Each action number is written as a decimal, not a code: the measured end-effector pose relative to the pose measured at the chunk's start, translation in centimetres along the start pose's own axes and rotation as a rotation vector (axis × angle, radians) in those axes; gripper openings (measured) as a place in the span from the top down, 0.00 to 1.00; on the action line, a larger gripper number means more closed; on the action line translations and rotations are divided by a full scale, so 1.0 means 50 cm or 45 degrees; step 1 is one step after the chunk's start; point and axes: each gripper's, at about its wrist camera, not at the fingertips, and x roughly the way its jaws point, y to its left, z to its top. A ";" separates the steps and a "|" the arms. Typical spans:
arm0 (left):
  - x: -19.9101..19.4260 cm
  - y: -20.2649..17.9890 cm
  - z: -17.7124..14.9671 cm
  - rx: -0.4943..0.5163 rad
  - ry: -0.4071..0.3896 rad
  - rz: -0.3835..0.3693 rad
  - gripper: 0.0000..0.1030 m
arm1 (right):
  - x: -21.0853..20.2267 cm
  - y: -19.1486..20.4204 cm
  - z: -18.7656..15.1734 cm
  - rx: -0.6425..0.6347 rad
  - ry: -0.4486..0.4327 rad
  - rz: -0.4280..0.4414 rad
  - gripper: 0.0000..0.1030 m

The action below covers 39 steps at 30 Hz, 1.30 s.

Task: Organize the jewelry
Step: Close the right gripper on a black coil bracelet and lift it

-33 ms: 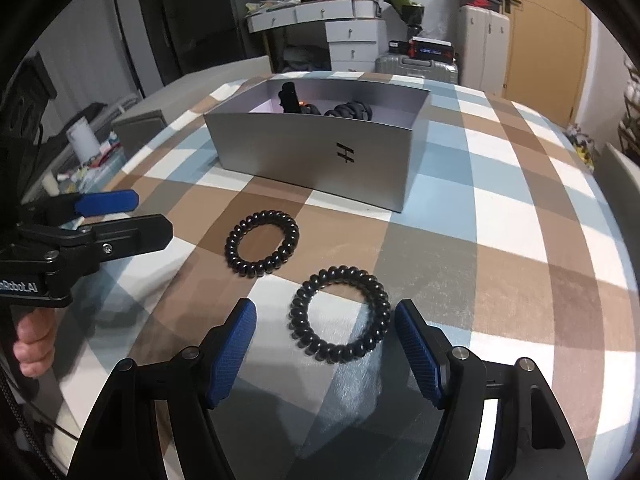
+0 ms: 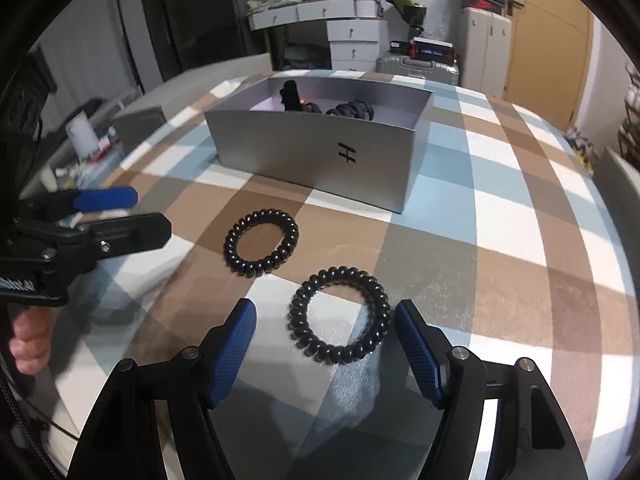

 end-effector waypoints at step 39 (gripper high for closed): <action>0.088 -0.072 0.050 0.305 0.173 -0.120 0.15 | -0.071 -0.133 -0.002 0.311 -0.268 0.366 0.70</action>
